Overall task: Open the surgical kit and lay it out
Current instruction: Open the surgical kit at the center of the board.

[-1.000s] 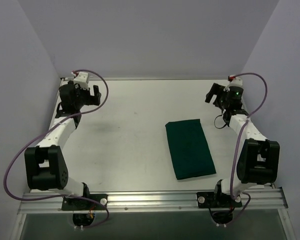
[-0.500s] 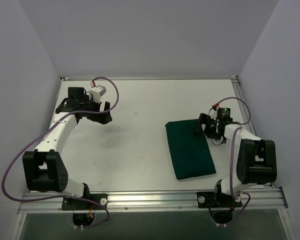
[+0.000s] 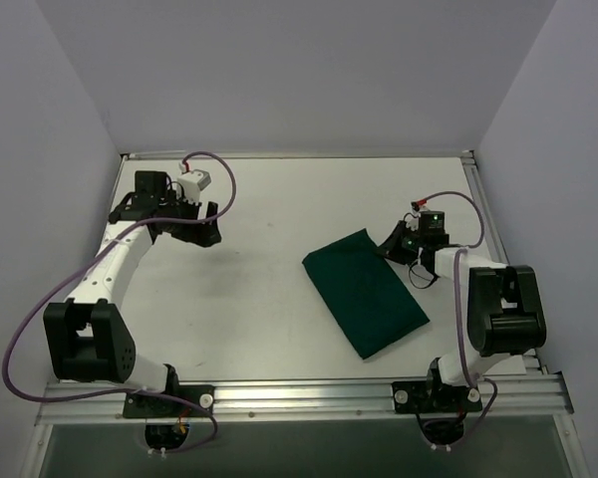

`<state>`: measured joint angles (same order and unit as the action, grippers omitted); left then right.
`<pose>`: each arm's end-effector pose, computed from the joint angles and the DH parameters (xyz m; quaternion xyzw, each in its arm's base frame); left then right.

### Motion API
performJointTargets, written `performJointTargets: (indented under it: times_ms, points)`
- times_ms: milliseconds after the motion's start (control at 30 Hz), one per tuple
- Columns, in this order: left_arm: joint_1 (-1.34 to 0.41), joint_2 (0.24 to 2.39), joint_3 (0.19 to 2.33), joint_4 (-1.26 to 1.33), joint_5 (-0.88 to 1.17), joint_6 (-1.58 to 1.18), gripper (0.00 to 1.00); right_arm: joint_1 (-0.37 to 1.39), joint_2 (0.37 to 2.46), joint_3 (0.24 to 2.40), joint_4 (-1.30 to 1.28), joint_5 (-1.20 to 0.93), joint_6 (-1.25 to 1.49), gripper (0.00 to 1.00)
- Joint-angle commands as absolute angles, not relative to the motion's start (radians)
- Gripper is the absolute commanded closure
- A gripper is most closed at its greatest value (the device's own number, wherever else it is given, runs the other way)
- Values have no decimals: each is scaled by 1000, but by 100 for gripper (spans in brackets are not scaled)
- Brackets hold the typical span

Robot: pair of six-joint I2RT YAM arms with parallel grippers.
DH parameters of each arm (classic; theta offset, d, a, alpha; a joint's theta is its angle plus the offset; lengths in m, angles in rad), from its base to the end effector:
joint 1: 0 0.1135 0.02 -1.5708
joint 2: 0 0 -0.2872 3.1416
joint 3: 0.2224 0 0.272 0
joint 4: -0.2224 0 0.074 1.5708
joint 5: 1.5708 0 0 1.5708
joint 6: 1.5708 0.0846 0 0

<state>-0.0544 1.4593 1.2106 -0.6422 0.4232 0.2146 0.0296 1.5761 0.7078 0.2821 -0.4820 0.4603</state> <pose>0.3526 -0.0540 0.2742 0.1930 0.9040 -0.1713 0.3408 0.3615 0.0499 0.1546 0.0727 0.8601 0.3154 0.3943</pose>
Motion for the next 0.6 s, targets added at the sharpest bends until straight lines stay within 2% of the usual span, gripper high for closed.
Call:
performJointTargets:
  times_ms: [0,100,367,567]
  points:
    - [-78,1505,1267,-650,396,203,8,60,1623,689,543,-494,678,100]
    - [-110,1546,1284,-660,376,207,9,90,1702,718,676,-471,759,100]
    - [-233,1647,1299,-658,367,229,15,138,1847,795,731,-401,820,100]
    - [-261,1765,1416,-657,353,193,16,170,1946,813,980,-241,1101,100]
